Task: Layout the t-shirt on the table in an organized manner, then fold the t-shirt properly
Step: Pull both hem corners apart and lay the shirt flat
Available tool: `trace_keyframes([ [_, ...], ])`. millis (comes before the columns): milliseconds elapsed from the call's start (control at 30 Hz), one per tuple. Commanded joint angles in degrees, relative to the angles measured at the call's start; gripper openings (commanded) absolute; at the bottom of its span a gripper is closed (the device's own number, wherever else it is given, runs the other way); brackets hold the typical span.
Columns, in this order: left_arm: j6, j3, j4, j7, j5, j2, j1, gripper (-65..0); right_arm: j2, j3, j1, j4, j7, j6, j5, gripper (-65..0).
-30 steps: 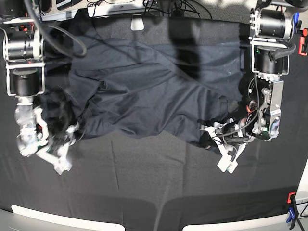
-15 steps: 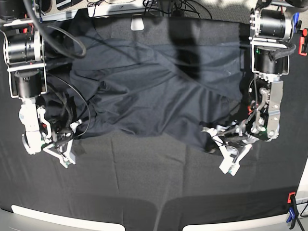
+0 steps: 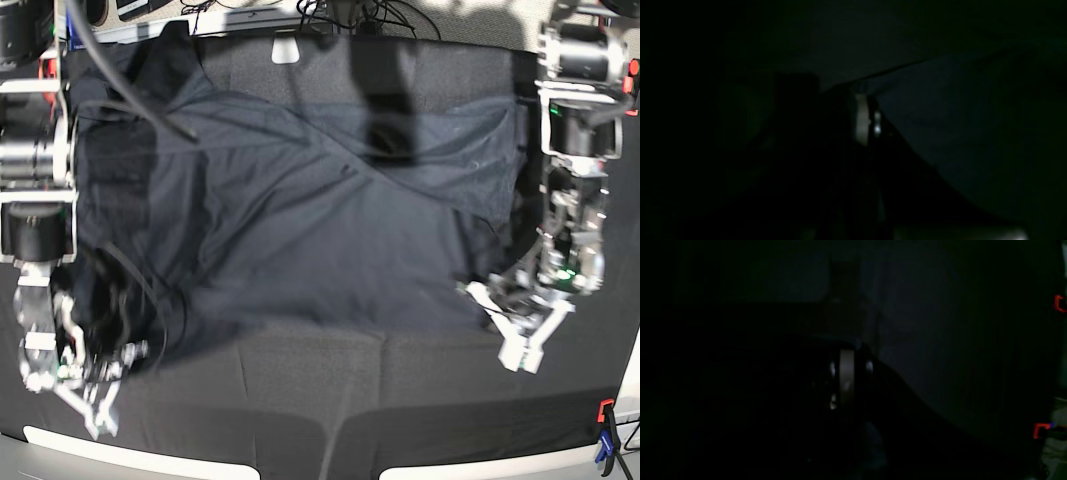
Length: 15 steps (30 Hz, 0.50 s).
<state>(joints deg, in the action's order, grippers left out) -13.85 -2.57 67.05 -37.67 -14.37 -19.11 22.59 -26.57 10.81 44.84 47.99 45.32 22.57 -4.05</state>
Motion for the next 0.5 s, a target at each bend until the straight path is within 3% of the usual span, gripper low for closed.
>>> trace_keyframes([
  [0,1.18,0.33,0.96,1.55,-0.07,-1.64,2.05,-65.0,-0.87,-0.35,3.17,0.96,-1.62,-2.1,1.64,-65.0],
  [200,2.1,0.31,0.96,2.38,-0.24,-5.4,2.32,-65.0,-0.9,-0.35,5.55,0.96,-3.21,-5.05,5.57,-65.0],
  [467,2.1,0.31,0.85,10.21,-0.02,-5.66,2.32,-65.0,-0.33,-0.35,5.66,0.94,-6.99,-6.62,5.05,-65.0],
])
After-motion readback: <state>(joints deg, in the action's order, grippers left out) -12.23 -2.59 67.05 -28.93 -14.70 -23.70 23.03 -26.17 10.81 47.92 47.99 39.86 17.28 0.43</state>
